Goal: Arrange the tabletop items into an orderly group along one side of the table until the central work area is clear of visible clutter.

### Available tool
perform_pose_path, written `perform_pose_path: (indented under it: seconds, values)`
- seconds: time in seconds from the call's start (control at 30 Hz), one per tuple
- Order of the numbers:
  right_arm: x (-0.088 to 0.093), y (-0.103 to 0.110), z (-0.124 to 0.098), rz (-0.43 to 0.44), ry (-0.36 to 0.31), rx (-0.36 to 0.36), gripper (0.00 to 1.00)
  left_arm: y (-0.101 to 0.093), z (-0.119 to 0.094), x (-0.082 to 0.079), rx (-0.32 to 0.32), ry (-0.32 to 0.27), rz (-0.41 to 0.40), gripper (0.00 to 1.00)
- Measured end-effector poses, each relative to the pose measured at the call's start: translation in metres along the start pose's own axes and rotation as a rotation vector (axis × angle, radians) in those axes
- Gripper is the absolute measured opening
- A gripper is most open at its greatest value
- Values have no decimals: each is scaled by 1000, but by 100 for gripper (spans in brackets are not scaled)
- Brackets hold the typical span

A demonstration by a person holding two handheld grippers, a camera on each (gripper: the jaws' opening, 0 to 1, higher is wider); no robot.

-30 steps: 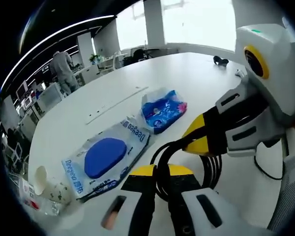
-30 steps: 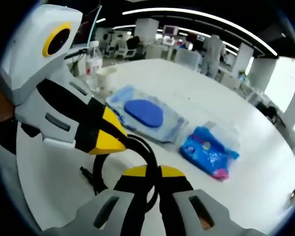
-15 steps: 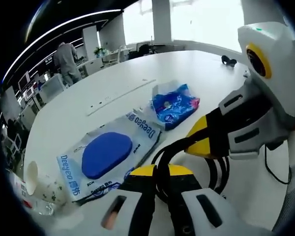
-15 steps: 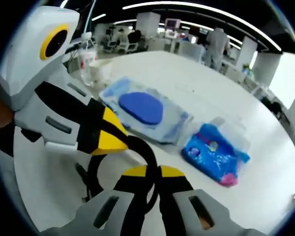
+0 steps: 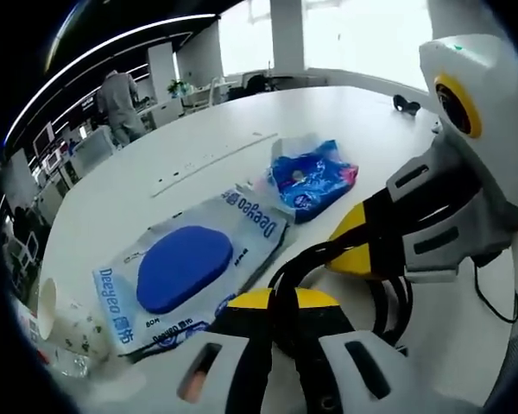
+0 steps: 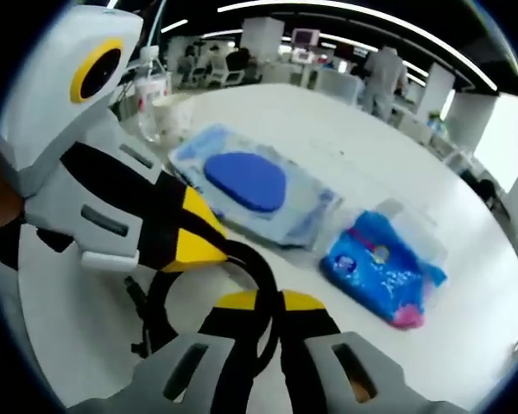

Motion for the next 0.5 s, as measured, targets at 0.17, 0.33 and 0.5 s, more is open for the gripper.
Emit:
perform_pose_path:
  seconds: [0.17, 0.33, 0.5]
  values:
    - [2, 0, 1, 12, -4, 3, 4, -1, 2, 2, -7, -2, 36, 6]
    - [3, -1, 3, 24, -8, 0, 5, -1, 4, 2, -14, -10, 42, 6]
    - [5, -1, 6, 42, -12, -10, 6, 0, 6, 4, -20, 0, 49, 6]
Point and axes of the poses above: the point that each gripper's makers call its tool centre point, and the gripper's own axes: z roughly forward along the fingers, y roughly to its left, x roughly out of its underside, the point moved 2 cm from there along -z, roughly backward along the fingers, and after that the axes turned 4 degrees about x, right-handed, at the moved point
